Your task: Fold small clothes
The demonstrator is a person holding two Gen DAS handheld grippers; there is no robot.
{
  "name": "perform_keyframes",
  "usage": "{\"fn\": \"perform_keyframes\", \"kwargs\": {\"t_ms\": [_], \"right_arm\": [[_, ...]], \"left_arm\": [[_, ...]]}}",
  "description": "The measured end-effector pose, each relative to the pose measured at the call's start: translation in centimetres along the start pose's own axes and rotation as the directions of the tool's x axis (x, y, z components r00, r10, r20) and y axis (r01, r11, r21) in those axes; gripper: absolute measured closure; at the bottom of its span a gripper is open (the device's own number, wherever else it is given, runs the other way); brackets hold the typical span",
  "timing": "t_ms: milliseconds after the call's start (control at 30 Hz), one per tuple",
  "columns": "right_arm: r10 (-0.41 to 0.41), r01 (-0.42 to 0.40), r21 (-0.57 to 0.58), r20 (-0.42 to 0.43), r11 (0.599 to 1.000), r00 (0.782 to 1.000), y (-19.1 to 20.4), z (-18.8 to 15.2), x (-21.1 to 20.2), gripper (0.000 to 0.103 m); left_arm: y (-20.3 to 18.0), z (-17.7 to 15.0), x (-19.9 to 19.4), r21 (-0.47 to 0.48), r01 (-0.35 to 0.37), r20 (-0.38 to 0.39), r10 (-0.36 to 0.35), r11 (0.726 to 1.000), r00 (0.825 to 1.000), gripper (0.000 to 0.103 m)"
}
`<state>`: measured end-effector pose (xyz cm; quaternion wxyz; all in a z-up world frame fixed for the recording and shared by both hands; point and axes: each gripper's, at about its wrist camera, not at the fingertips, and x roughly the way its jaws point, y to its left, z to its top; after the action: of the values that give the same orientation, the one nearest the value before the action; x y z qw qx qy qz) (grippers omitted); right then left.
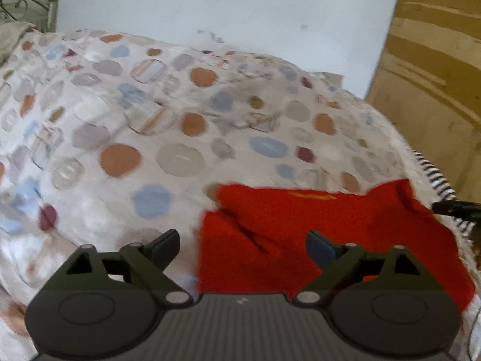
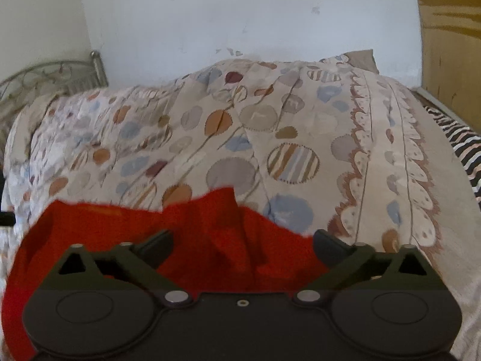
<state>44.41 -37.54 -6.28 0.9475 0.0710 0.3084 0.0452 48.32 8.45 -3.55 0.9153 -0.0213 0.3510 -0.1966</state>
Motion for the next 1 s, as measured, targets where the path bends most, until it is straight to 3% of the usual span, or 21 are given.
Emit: {"fn": "perform_keyframes", "kwargs": {"t_ms": [100, 200, 267, 367, 433, 500, 600, 800, 1000], "right_arm": [[-0.026, 0.026, -0.069, 0.001, 0.997, 1.000, 0.7, -1.3, -0.2, 0.001], [-0.080, 0.078, -0.122, -0.008, 0.989, 0.997, 1.1, -1.7, 0.9, 0.001], [-0.168, 0.170, -0.153, 0.020, 0.974, 0.986, 0.9, -1.8, 1.7, 0.001], [-0.325, 0.328, -0.118, 0.041, 0.937, 0.945, -0.8, -1.7, 2.8, 0.001], [-0.327, 0.328, -0.024, 0.037, 0.944, 0.944, -2.4, -1.8, 2.4, 0.001], [-0.368, 0.368, 0.006, 0.025, 0.930, 0.930, -3.3, -2.2, 2.1, 0.001], [-0.355, 0.354, 0.039, 0.026, 0.934, 0.935, -3.6, -2.8, 0.4, 0.001], [-0.351, 0.355, -0.011, 0.118, 0.935, 0.929, 0.5, -4.0, -5.5, 0.001], [-0.301, 0.315, -0.049, 0.184, 0.948, 0.936, 6.1, -7.7, -9.3, 0.001]], "left_arm": [[-1.3, -1.7, 0.6, 0.034, -0.014, 0.002, 0.014, 0.999, 1.000, 0.009], [-1.9, -2.7, 1.8, 0.064, -0.173, -0.027, 0.175, 0.983, 0.984, 0.012], [-1.6, -3.1, 2.2, 0.049, -0.248, -0.039, 0.250, 0.967, 0.967, 0.014], [-0.3, -3.6, 2.0, -0.025, -0.249, -0.040, 0.248, 0.968, 0.968, 0.018], [0.7, -3.8, 1.7, -0.071, -0.248, -0.038, 0.245, 0.966, 0.969, 0.018], [2.0, -4.0, 1.5, -0.121, -0.241, -0.053, 0.236, 0.963, 0.970, 0.018], [2.4, -4.0, 1.0, -0.147, -0.269, -0.058, 0.263, 0.952, 0.963, 0.019], [2.1, -4.8, -2.4, -0.260, -0.246, 0.011, 0.258, 0.934, 0.966, 0.000], [0.1, -6.9, -5.1, -0.296, -0.239, 0.020, 0.257, 0.925, 0.966, 0.000]]}}
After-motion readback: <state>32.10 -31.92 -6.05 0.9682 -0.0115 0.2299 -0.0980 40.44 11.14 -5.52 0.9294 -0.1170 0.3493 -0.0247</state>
